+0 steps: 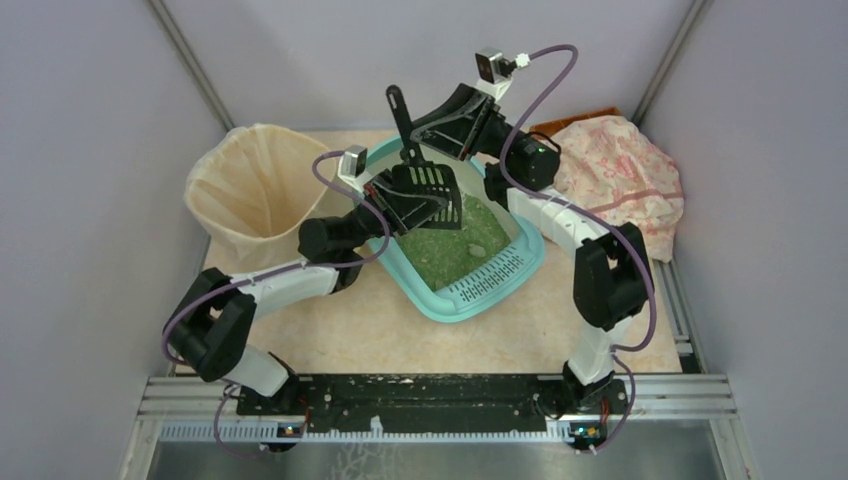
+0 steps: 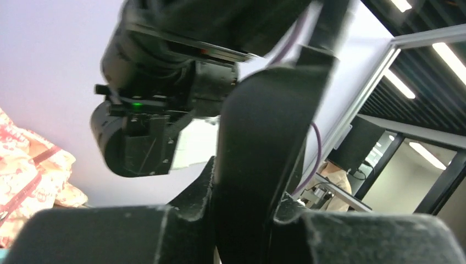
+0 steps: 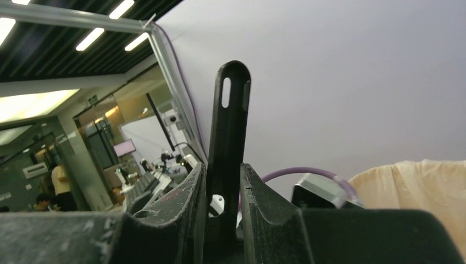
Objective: Clean the litter box
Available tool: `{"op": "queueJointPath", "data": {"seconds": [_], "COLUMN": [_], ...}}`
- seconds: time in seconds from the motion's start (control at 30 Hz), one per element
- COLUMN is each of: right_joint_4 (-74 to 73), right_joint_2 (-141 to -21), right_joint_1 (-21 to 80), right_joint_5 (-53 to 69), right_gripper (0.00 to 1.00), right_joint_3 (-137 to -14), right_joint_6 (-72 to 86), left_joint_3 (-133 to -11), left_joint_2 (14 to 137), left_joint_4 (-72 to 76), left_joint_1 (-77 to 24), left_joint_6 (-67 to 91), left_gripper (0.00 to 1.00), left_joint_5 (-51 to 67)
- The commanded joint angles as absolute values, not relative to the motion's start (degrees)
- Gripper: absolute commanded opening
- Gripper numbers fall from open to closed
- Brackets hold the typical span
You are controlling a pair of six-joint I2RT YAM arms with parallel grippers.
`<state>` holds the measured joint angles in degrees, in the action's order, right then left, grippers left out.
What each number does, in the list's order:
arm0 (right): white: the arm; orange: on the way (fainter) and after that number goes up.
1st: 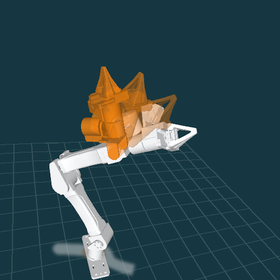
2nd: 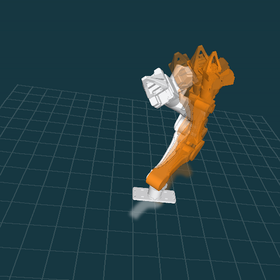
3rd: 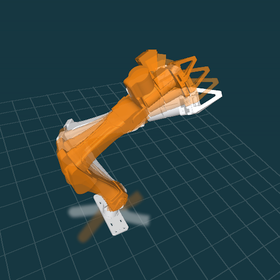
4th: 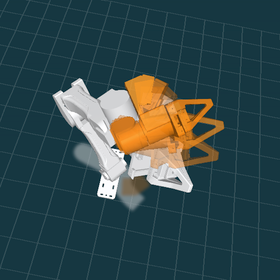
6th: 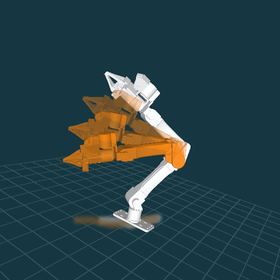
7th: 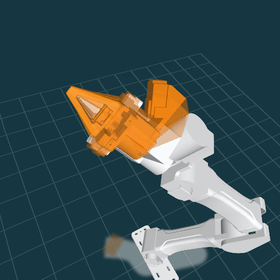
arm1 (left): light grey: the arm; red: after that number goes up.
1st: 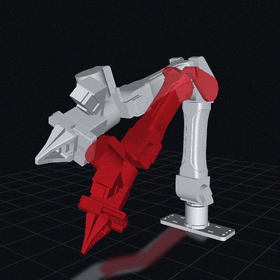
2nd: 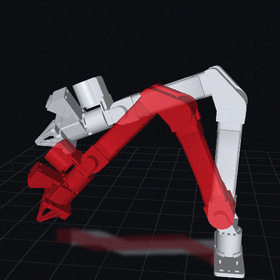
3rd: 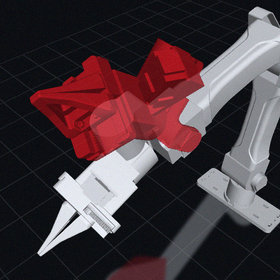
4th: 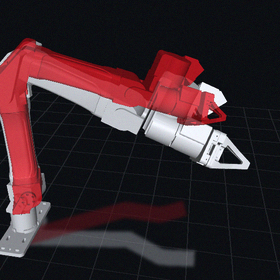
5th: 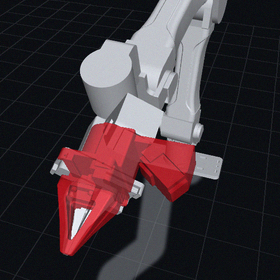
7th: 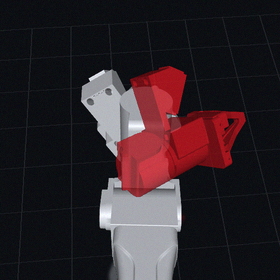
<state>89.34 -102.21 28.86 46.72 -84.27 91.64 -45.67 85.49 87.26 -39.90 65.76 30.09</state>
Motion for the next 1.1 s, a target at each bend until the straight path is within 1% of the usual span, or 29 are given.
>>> {"op": "queueJointPath", "data": {"seconds": [0.0, 0.2, 0.33, 0.37, 0.43, 0.47, 0.53, 0.63, 0.77, 0.8, 0.83, 0.87, 0.9, 0.93, 0.97, 1.0, 1.03, 1.07], "right_joint_4": [98.65, 98.55, 98.53, 98.55, 98.54, 98.58, 98.51, 98.03, 96.11, 94.41, 91.11, 86.13, 76.63, 66.51, 55.3, 44.85, 35.79, 30.27], "right_joint_2": [-101.59, -100.1, -98.99, -98.59, -97.9, -97.41, -96.3, -94.8, -92.86, -91.96, -90.72, -88.97, -86.56, -82.84, -80.98, -78.29, -76.12, -74.48], "right_joint_1": [29.34, 29.06, 27.37, 26.44, 24.22, 22.91, 20.25, 16.67, 13.59, 13.22, 13.07, 13.03, 13.07, 13.06, 13.01, 13.11, 13.23, 13.39], "right_joint_5": [46.22, 47.68, 48.33, 48.23, 47.74, 47.37, 46.78, 47.56, 50.85, 52.44, 54.5, 56.57, 57.72, 58.08, 57.64, 56.53, 55.18, 54.59], "right_gripper": [0.0, 0.0, 0.01, 0.07, 0.26, 0.33, 0.42, 0.46, 0.47, 0.48, 0.5, 0.58, 0.61, 0.62, 0.63, 0.63, 0.63, 0.62], "right_joint_3": [-85.93, -84.79, -83.85, -83.33, -82.47, -81.97, -80.96, -80.14, -78.38, -77.79, -77.33, -76.84, -75.59, -75.07, -75.08, -75.49, -76.21, -76.91], "right_joint_6": [90.84, 90.02, 89.91, 89.9, 90.4, 90.79, 91.09, 91.54, 91.44, 90.31, 88.0, 84.15, 78.94, 69.16, 64.11, 55.56, 48.84, 44.24], "left_joint_3": [-47.97, -48.36, -46.99, -45.95, -44.63, -44.23, -44.08, -44.38, -45.54, -46.48, -47.97, -49.83, -51.84, -53.13, -54.33, -55.49, -56.81, -58.05], "left_joint_2": [86.83, 87.18, 85.34, 84.09, 82.27, 81.5, 80.3, 77.88, 72.64, 71.33, 70.27, 69.28, 67.94, 67.14, 66.52, 66.13, 66.08, 66.14], "left_joint_4": [102.73, 102.64, 98.79, 97.64, 94.58, 93.29, 91.15, 85.0, 64.61, 58.38, 50.49, 42.13, 32.71, 26.38, 21.8, 17.8, 14.35, 11.6], "left_joint_1": [-41.33, -41.18, -41.05, -41.04, -40.78, -40.5, -39.77, -38.84, -38.73, -38.68, -38.67, -38.67, -38.63, -38.55, -38.39, -37.94, -37.47, -37.15], "left_joint_6": [68.77, 71.51, 72.26, 71.71, 70.11, 69.5, 69.18, 66.72, 56.22, 53.19, 49.29, 45.39, 41.46, 37.16, 35.53, 33.57, 32.01, 30.56], "left_gripper": [0.0, 0.0, 0.0, 0.0, 0.0, 0.0, 0.0, 0.0, 0.0, 0.0, 0.0, 0.0, 0.0, 0.0, 0.0, 0.0, 0.0, 0.0], "left_joint_5": [32.33, 32.74, 34.5, 34.57, 34.63, 34.87, 35.94, 37.88, 38.85, 38.74, 38.59, 37.63, 35.89, 33.7, 32.99, 32.33, 32.59, 33.26]}}
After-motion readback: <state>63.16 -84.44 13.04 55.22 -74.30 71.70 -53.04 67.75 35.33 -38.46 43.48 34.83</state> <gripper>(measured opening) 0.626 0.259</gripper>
